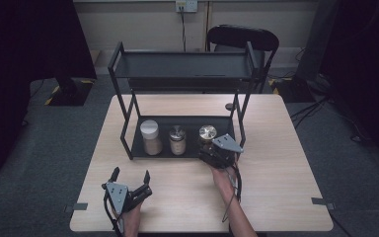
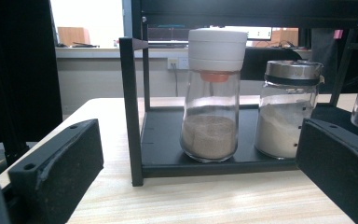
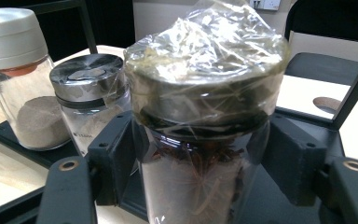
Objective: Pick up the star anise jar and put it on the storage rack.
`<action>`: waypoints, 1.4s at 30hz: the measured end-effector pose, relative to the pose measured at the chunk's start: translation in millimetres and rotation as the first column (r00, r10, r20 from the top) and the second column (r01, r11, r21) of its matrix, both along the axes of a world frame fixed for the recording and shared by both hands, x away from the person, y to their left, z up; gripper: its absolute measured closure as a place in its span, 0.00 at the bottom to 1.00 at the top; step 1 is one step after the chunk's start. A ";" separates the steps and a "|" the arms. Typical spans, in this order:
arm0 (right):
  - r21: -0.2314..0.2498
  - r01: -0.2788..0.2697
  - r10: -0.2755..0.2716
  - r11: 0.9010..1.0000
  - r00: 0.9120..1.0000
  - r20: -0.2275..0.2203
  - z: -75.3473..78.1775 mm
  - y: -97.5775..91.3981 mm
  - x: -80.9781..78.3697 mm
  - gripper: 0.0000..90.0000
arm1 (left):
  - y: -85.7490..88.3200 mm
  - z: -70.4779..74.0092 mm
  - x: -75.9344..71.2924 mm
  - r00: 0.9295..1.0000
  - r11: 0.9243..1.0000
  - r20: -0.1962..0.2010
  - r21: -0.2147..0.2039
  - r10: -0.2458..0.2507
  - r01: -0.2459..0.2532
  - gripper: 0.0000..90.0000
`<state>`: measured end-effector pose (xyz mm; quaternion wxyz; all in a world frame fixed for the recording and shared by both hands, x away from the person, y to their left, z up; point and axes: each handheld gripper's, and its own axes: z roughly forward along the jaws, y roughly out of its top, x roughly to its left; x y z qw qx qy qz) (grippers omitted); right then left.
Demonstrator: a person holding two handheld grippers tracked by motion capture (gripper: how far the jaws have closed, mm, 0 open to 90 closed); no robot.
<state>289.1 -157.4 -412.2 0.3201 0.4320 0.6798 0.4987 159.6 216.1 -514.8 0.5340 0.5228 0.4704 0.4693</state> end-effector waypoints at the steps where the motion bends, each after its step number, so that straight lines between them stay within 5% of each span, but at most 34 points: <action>1: -0.002 0.001 -0.001 1.000 1.000 0.001 -0.5 0.5 0.5 0.34 | 0.0 0.0 0.0 1.000 1.000 0.000 0.000 0.000 0.000 0.00; 42: -0.034 0.015 -0.016 0.999 0.999 -0.031 -15.6 15.4 26.7 0.34 | 1.3 -0.4 0.0 1.000 1.000 0.002 -0.004 -0.005 0.005 0.00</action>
